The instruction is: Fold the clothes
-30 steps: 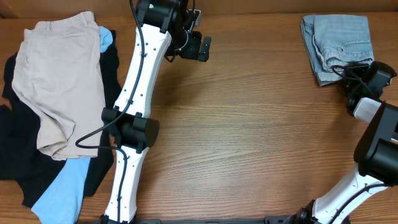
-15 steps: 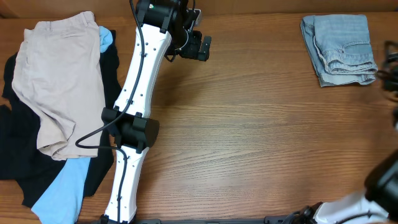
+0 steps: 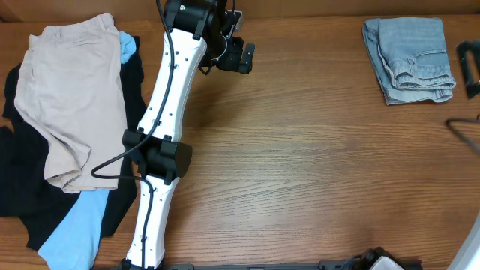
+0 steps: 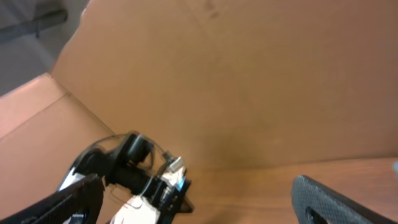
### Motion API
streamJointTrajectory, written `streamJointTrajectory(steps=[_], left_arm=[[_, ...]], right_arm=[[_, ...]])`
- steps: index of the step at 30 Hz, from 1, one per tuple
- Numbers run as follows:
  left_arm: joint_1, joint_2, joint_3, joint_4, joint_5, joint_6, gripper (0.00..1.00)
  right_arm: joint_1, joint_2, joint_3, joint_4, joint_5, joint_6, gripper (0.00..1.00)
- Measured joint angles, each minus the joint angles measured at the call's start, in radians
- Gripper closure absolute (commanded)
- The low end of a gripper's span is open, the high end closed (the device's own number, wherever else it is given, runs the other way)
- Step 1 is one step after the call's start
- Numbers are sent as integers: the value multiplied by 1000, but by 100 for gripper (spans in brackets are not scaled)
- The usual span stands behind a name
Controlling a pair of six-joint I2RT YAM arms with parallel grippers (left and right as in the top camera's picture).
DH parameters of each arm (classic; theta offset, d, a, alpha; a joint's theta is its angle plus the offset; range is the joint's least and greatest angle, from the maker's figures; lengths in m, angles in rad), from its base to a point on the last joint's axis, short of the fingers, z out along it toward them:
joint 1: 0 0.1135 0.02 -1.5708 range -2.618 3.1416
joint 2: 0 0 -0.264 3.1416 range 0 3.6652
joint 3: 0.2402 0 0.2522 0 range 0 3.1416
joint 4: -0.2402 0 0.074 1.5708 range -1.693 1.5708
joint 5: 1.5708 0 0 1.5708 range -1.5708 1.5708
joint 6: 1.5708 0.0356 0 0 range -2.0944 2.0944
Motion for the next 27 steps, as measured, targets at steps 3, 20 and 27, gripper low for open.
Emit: streamJointTrajectory(steps=[3,20,27], left_arm=[[0,0,0,0,0,0,0],[0,0,0,0,0,0,0],[0,0,0,0,0,0,0]], right_arm=[[2,-117,5,-240,47,-78,0],[412,-245,10,-984,561,-533,0],[684,-108,10,-980,603,-541,0]])
